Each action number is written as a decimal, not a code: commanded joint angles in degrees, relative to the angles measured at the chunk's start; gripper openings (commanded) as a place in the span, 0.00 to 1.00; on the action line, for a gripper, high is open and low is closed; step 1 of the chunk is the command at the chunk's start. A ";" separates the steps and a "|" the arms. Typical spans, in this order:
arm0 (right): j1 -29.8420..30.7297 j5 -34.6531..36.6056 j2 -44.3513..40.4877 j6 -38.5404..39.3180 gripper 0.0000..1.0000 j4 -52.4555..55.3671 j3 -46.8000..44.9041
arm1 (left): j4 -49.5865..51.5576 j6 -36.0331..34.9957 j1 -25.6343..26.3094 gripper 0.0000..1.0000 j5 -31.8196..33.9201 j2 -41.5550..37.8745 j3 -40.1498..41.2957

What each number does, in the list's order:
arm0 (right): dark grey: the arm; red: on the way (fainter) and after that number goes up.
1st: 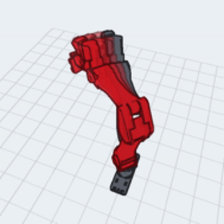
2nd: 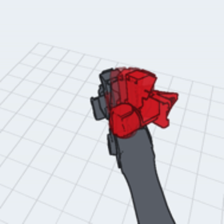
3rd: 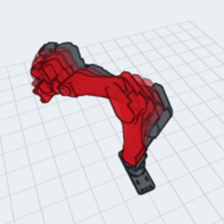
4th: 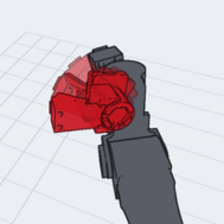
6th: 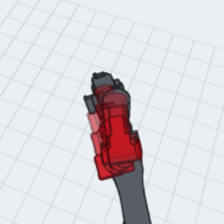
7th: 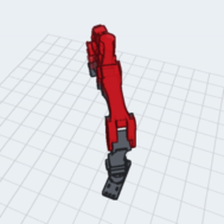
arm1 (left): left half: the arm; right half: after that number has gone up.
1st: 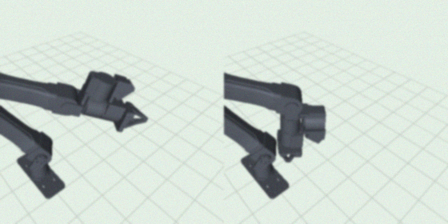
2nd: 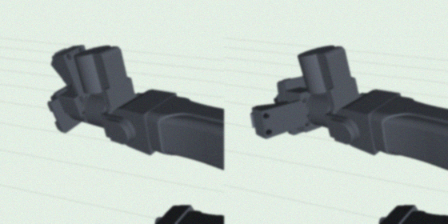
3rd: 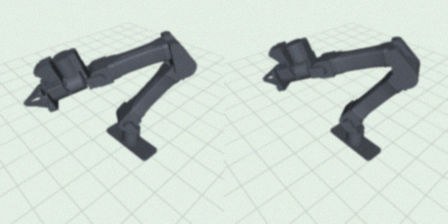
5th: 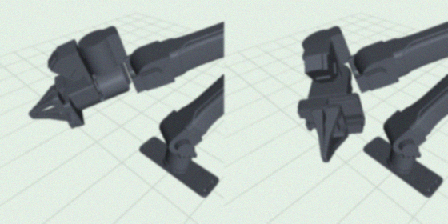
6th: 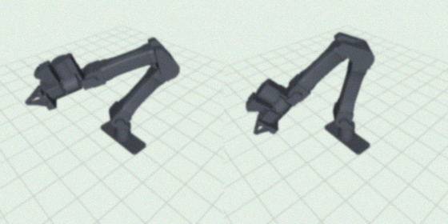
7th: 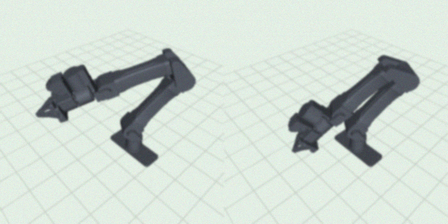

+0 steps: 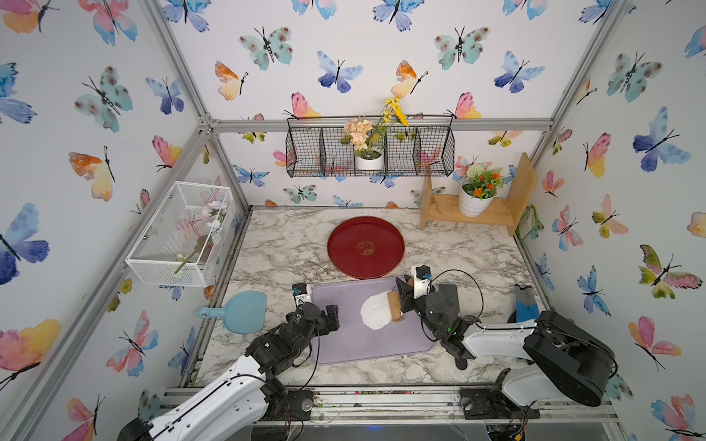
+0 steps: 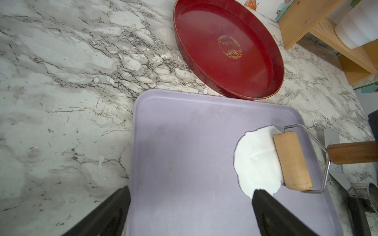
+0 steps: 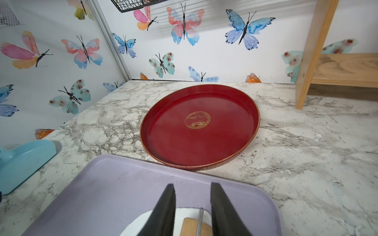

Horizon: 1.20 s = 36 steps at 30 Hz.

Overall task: Roll out the dumpling wrappers from the dough
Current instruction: Flatten out the dough on the work surface.

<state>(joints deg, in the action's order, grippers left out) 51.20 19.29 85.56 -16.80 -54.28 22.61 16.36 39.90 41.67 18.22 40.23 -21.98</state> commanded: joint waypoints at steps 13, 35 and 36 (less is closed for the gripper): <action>4.39 -11.03 9.95 -2.09 0.02 17.07 -2.89 | 1.10 -0.12 -0.27 0.99 1.30 -1.67 -0.64; 5.49 9.57 -0.02 -8.90 0.02 35.05 3.43 | 7.09 12.69 -3.09 0.99 4.02 -1.02 3.62; 5.49 8.35 -1.32 -7.86 0.02 34.07 3.26 | 6.96 13.29 -3.09 0.99 4.11 -0.83 4.05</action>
<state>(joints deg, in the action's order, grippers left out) 56.31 25.52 84.03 -26.48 -39.55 29.08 21.23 49.17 38.98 20.53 39.03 -19.40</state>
